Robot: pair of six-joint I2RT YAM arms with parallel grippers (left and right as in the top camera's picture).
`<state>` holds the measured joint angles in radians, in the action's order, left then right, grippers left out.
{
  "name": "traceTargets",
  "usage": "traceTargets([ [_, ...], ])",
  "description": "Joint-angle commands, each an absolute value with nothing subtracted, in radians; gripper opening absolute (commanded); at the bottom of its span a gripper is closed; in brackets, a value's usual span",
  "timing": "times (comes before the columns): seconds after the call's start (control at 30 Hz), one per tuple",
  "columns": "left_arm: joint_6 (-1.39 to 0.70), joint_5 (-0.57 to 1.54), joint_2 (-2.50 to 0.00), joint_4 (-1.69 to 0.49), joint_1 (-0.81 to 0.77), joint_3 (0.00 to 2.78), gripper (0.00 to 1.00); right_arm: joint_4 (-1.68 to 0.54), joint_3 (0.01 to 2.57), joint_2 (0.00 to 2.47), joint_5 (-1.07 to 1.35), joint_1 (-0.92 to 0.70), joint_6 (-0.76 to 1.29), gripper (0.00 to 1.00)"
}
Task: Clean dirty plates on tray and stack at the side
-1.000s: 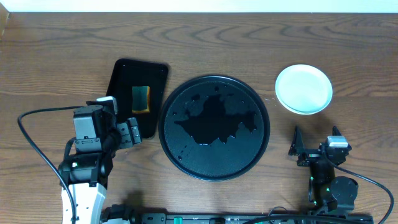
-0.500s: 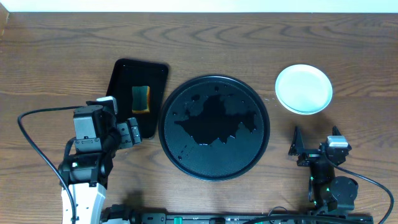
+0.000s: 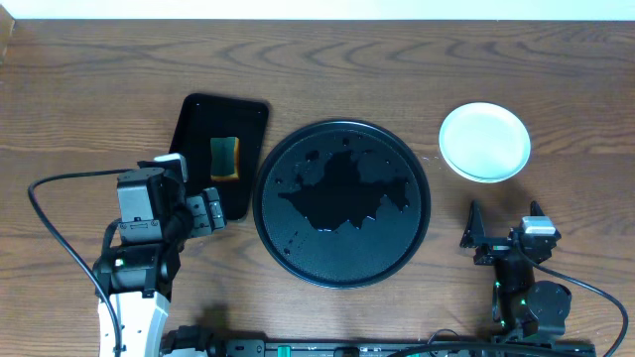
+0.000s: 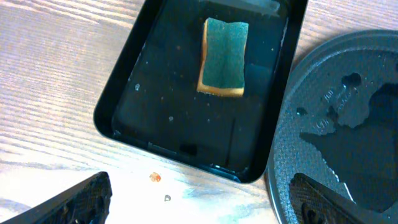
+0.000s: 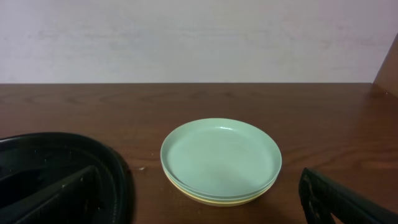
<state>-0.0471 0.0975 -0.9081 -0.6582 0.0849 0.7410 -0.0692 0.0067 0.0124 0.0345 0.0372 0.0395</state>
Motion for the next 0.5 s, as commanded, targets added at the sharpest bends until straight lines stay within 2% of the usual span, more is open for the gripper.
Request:
traceTargets([
  [0.0,-0.023,0.064,-0.896,-0.683,0.088,0.731,0.92,-0.072,0.006,0.009,0.050,0.042,0.021,0.99],
  [0.23,-0.023,0.063,-0.744,-0.678,0.088,0.696,0.92,-0.072,0.006,0.009,0.050,0.042,0.021,0.99],
  [0.47,-0.023,0.064,-0.492,-0.593,0.088,0.545,0.92,-0.072,0.006,0.009,0.050,0.042,0.021,0.99],
])
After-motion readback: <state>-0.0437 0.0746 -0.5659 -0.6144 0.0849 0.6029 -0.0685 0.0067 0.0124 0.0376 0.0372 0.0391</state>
